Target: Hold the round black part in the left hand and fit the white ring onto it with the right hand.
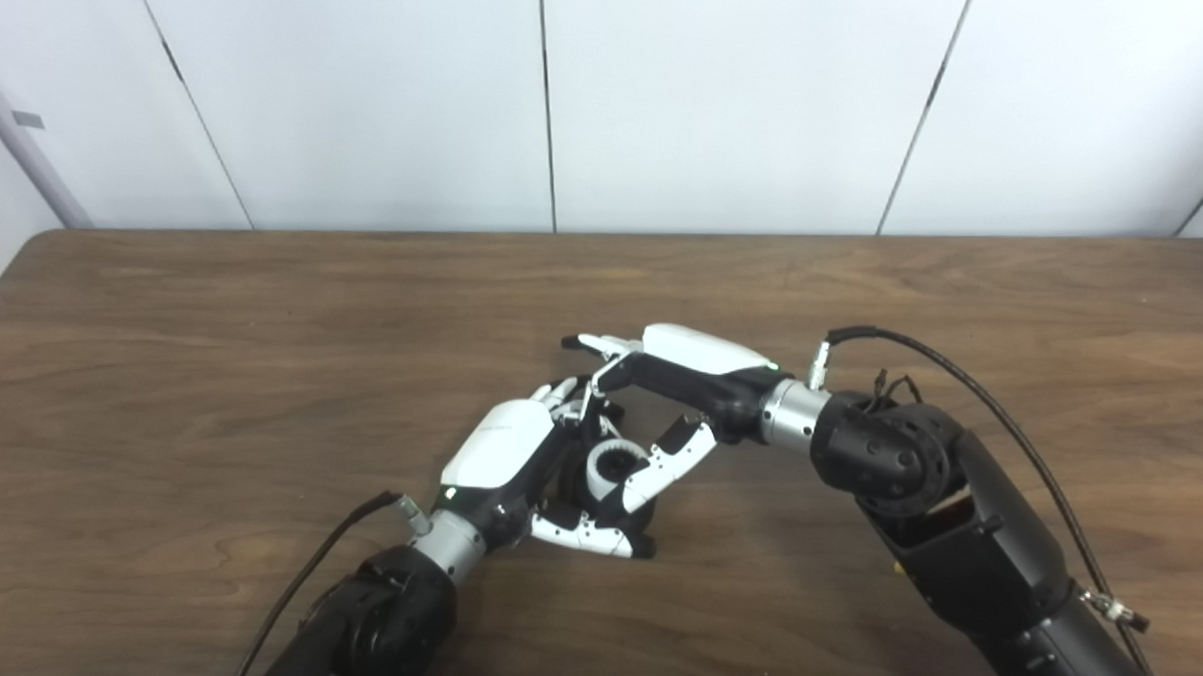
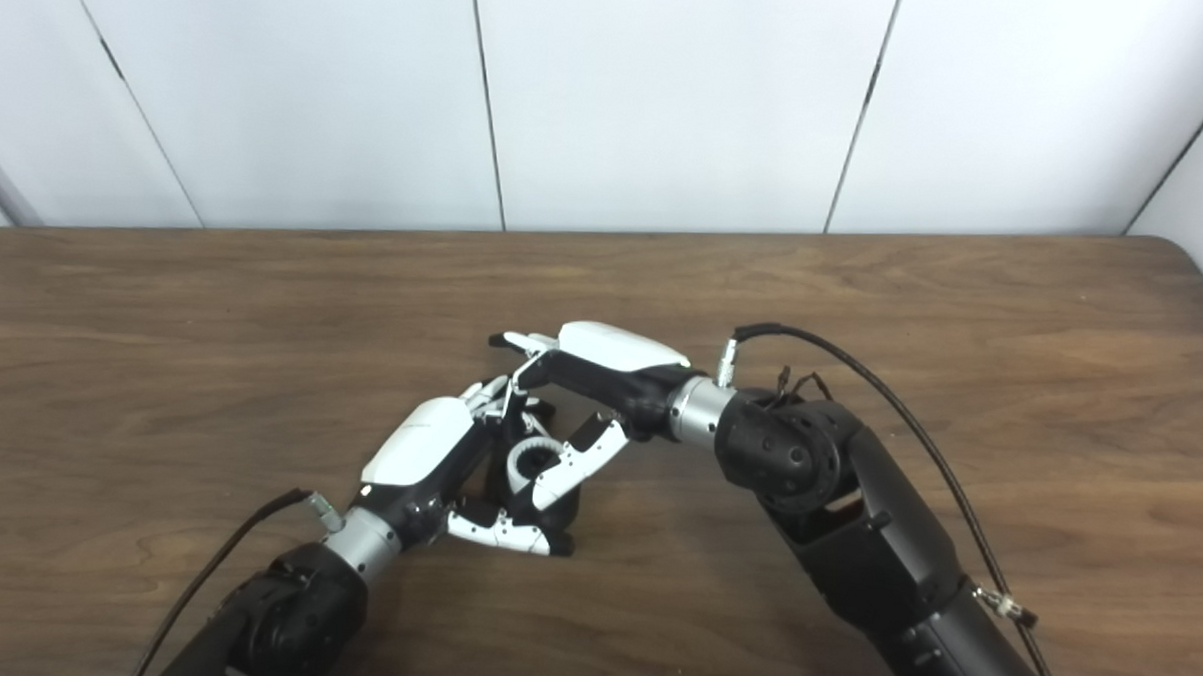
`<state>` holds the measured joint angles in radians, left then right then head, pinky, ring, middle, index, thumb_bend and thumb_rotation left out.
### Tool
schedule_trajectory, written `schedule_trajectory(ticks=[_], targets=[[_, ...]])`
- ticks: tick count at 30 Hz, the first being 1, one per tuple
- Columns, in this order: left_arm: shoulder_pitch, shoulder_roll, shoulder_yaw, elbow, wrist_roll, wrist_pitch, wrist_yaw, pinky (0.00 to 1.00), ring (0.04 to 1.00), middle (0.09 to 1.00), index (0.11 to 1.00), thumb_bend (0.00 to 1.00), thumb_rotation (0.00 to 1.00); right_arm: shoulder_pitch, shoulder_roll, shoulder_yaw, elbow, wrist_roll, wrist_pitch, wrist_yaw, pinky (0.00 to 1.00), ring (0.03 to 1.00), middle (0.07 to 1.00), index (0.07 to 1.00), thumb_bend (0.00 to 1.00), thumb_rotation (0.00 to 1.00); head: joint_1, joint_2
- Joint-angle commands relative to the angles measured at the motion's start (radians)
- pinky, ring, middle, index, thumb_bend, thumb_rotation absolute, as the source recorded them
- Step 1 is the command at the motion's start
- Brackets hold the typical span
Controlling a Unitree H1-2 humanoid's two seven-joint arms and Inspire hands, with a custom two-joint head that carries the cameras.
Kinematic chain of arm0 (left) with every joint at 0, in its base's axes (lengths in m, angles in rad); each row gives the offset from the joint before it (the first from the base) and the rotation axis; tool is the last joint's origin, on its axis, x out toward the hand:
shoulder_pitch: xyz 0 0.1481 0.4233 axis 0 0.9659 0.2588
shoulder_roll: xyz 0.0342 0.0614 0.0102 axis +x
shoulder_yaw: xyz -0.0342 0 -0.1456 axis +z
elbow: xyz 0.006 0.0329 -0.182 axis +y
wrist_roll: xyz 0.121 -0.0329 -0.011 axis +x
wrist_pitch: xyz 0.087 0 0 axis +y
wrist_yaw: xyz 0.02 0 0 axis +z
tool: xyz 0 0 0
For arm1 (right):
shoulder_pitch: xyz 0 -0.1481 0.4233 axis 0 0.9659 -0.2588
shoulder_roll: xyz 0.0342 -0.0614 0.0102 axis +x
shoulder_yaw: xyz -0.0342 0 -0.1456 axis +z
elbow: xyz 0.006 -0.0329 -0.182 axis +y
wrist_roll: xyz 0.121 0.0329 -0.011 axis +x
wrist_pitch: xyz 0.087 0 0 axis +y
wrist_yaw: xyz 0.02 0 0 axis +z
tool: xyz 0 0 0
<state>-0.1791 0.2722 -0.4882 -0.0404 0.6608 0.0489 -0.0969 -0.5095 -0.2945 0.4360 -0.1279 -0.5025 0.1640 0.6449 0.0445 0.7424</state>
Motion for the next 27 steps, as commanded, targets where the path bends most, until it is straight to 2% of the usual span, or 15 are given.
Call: schedule_trajectory(ticks=[1,7,11,18,24,27], targets=[[0.034,0.014,-0.032,0.039,0.014,-0.001,-0.069,1.0,0.985,0.834,0.479,0.52,0.05,-0.024,0.005,-0.027,-0.04,0.019,0.004,-0.023,1.0,1.0,1.0,1.0,1.0,0.53,0.0,-0.005],[0.027,0.014,-0.028,0.071,0.016,-0.022,-0.056,1.0,0.974,0.843,0.479,0.52,0.05,0.003,0.035,-0.1,-0.062,0.057,0.018,-0.093,1.0,1.0,1.0,1.0,1.0,0.65,-0.002,-0.018],[0.021,0.017,-0.038,0.104,0.045,-0.046,-0.033,1.0,0.972,0.843,0.479,0.52,0.05,0.017,0.04,-0.135,-0.065,0.082,-0.009,-0.136,1.0,1.0,1.0,1.0,1.0,0.65,-0.002,-0.033],[0.019,0.009,-0.052,0.185,0.087,-0.102,0.049,1.0,0.968,0.838,0.479,0.52,0.04,0.063,0.037,-0.203,-0.083,0.153,-0.028,-0.199,1.0,1.0,1.0,1.0,1.0,0.61,-0.003,-0.057],[0.017,-0.017,-0.051,0.277,0.117,-0.16,0.172,1.0,0.951,0.828,0.48,0.52,0.04,0.115,0.016,-0.26,-0.107,0.176,-0.031,-0.243,1.0,1.0,1.0,1.0,1.0,0.63,-0.001,-0.077],[0.009,-0.027,-0.047,0.312,0.135,-0.171,0.198,1.0,0.958,0.832,0.48,0.52,0.04,0.149,-0.001,-0.294,-0.118,0.198,-0.044,-0.26,1.0,1.0,1.0,1.0,1.0,0.62,-0.001,-0.092]])
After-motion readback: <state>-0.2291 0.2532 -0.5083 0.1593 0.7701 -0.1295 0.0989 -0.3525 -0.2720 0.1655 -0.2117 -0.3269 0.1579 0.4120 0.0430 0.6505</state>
